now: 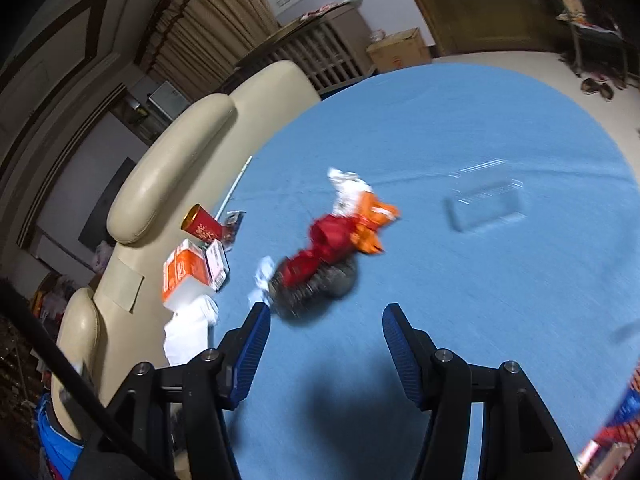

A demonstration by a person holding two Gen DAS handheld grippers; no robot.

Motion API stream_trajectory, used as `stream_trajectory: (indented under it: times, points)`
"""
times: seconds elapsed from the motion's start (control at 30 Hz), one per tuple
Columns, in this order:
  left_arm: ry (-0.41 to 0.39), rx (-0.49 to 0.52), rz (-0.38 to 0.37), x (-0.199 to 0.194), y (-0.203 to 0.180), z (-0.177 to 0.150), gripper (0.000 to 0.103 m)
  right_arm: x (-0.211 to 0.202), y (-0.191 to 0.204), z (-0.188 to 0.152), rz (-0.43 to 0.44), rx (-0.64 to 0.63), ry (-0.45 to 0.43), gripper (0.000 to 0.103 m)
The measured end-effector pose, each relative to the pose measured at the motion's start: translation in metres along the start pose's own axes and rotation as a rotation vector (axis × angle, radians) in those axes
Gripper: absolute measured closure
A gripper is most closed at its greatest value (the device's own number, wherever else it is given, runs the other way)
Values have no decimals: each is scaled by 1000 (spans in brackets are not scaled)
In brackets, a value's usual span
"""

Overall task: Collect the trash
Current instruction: 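Move both tools back over the table toward the remaining bags, then grasp the red cloth bag with the right gripper and lift it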

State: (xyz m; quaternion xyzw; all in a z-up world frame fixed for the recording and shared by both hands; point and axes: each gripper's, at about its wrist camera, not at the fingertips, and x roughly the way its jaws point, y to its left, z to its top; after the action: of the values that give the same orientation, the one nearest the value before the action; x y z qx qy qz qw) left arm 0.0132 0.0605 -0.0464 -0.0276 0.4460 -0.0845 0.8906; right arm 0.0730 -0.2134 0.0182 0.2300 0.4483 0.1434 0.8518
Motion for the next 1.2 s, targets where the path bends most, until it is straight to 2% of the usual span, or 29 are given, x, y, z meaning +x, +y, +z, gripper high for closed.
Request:
stream_trajectory:
  times: [0.3,0.47,0.53,0.57,0.7,0.8,0.97,1.2]
  points:
    - [24,-41,-3,9,21,-1,50,80,11,53,-77,12,34,41]
    - [29,-54,1,13,28,6,50,120,10,60,-116,15,126,41]
    - [29,-52,6,14,29,9,50,126,12,57,-125,-3,133,51]
    - [28,-51,6,15,29,10,50,128,13,55,-140,-22,140,61]
    - [25,-32,-1,16,23,19,50,119,5,47,-118,1,128,67]
    - [19,-4,-13,15,13,26,50,99,-5,38,-102,15,105,67]
    - [29,41,-51,22,-9,39,50,62,-31,10,-88,45,123,67]
    - [88,2,-125,42,-42,58,50,10,-61,-36,-94,58,94,67]
